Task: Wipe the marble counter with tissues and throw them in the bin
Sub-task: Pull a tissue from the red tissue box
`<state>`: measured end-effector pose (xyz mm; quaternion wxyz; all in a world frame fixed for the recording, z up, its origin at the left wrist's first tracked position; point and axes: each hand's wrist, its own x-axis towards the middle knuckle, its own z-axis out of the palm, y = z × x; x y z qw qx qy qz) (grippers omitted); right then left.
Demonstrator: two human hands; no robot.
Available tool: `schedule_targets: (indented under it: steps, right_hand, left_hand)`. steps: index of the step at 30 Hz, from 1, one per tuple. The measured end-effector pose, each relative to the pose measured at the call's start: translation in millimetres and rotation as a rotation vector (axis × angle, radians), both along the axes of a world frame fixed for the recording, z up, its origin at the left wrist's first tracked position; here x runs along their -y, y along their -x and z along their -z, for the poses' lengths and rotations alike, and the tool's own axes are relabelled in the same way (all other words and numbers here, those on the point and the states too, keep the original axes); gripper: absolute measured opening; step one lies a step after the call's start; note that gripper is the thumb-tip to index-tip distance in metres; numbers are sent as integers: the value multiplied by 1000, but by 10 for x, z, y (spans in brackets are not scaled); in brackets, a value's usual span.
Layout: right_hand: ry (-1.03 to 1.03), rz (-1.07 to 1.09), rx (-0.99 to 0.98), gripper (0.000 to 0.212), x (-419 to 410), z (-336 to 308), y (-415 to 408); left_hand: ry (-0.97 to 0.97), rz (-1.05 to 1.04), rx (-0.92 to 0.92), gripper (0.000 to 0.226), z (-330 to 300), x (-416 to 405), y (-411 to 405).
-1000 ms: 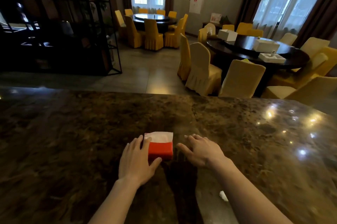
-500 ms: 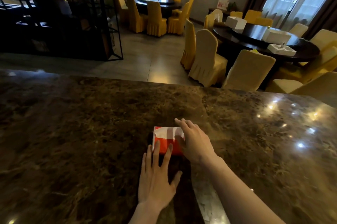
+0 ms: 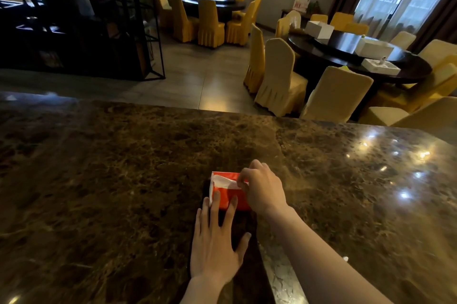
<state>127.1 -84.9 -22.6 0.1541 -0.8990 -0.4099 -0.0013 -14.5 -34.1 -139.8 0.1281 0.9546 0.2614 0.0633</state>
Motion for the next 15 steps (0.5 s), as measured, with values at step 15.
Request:
schedule_targets:
  steps: [15]
  right_hand:
    - [-253, 32, -83, 14, -46, -197, -52]
  left_hand:
    - [6, 10, 79, 85, -57, 11, 22]
